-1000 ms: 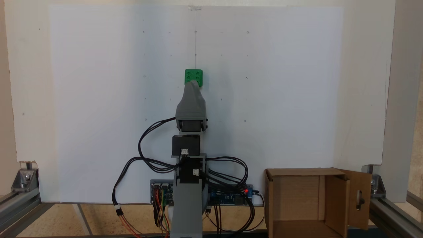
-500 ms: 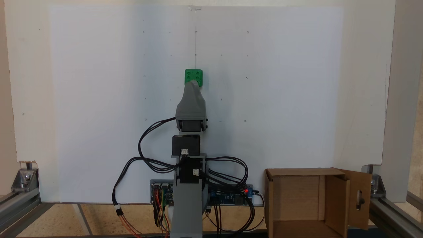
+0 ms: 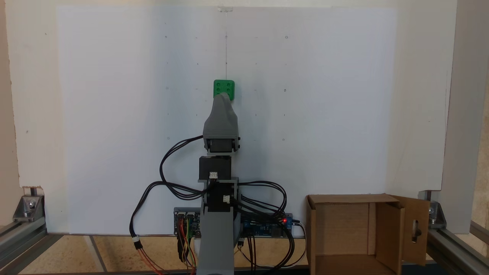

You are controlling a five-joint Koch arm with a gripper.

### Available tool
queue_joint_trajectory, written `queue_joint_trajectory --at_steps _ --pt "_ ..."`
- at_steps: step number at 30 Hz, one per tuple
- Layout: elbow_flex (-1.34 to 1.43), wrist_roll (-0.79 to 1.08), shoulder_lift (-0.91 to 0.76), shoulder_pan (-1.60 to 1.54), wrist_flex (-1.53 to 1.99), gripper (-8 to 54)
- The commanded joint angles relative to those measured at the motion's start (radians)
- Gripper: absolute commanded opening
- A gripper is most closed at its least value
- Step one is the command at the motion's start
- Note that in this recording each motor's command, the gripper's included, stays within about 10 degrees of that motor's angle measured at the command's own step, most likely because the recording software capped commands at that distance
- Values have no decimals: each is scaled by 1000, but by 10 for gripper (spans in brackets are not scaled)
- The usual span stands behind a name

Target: Grasp a green dice and put it in the bin.

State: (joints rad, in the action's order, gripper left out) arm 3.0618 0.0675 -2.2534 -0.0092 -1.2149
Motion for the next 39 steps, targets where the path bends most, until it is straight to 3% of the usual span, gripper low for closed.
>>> queue_joint_trajectory --at_steps 1,29,39 --pt "2 40 -101 -8 -58 443" --pt "3 44 -103 -8 -29 439" --pt "-502 31 -107 31 638 439"
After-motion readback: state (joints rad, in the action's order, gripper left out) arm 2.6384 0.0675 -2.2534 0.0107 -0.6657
